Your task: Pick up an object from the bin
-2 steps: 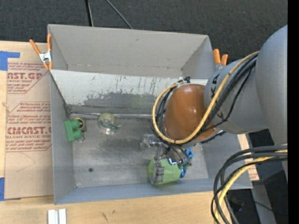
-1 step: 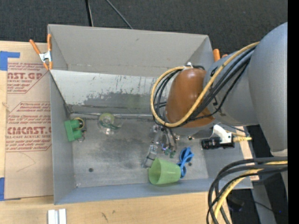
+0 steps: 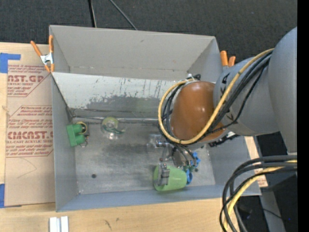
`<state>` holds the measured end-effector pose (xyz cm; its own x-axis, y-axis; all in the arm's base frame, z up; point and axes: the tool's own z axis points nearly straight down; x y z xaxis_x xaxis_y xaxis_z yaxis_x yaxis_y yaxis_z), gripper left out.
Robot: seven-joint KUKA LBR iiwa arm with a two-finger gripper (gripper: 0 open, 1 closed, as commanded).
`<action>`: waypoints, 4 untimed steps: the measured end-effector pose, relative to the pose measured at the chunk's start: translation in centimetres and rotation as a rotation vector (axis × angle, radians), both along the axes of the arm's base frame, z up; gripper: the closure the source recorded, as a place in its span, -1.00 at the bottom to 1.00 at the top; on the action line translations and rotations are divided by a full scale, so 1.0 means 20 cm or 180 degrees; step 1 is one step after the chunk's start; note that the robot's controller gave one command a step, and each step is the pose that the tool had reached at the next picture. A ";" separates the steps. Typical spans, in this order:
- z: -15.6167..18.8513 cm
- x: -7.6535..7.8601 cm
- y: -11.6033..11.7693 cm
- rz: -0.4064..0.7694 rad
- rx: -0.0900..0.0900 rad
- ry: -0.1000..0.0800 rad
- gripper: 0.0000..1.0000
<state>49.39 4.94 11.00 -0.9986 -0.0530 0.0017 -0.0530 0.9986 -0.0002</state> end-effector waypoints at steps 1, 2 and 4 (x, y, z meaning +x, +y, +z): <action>-0.07 -0.06 -0.02 0.0681 0.0002 -0.0003 -1.00; -0.07 -0.05 -0.01 0.1681 0.0005 -0.0008 -1.00; -0.11 0.07 -0.01 0.2548 0.0009 0.0010 -1.00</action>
Offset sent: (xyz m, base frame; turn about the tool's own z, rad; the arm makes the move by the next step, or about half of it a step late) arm -0.0114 -0.0041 -0.0125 -0.2131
